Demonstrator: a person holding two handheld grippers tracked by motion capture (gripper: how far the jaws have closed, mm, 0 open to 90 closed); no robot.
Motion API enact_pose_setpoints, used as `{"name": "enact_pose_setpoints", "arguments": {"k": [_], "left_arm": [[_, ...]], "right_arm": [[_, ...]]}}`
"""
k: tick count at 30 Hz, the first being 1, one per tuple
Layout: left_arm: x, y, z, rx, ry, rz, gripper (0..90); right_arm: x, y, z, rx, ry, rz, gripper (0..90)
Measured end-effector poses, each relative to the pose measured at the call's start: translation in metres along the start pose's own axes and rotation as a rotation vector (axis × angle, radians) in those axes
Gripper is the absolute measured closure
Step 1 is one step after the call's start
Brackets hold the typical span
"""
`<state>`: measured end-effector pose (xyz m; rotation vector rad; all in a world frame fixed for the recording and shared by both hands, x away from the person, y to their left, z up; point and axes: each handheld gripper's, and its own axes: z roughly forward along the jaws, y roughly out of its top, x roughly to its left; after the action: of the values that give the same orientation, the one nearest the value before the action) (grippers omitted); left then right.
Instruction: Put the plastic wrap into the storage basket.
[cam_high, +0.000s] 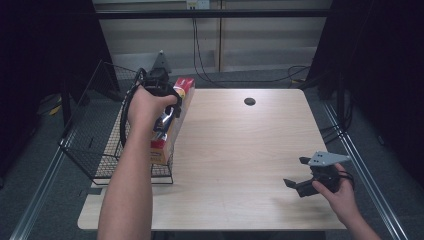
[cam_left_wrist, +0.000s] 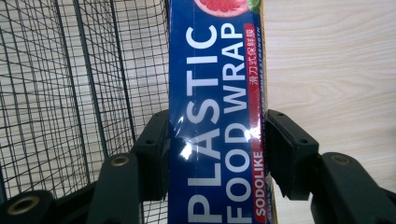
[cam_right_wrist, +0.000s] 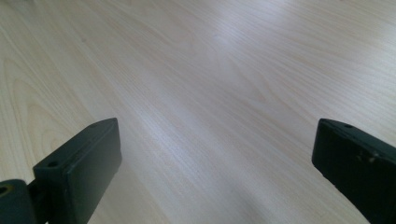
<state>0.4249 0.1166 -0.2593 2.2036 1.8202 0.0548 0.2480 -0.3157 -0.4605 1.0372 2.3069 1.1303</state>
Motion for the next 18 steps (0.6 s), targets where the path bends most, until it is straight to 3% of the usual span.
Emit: {"name": "enact_pose_setpoints", "arguments": {"k": [7,18], "left_arm": [[0.009,-0.002,-0.007,-0.004,-0.002,-0.019,46.8],[0.021,-0.005,-0.014,0.000,0.009,-0.018,46.8]], "right_arm": [[-0.001,0.000,-0.001,0.000,0.001,-0.001,1.5],[0.000,0.000,0.001,0.001,0.000,-0.003,1.5]]}}
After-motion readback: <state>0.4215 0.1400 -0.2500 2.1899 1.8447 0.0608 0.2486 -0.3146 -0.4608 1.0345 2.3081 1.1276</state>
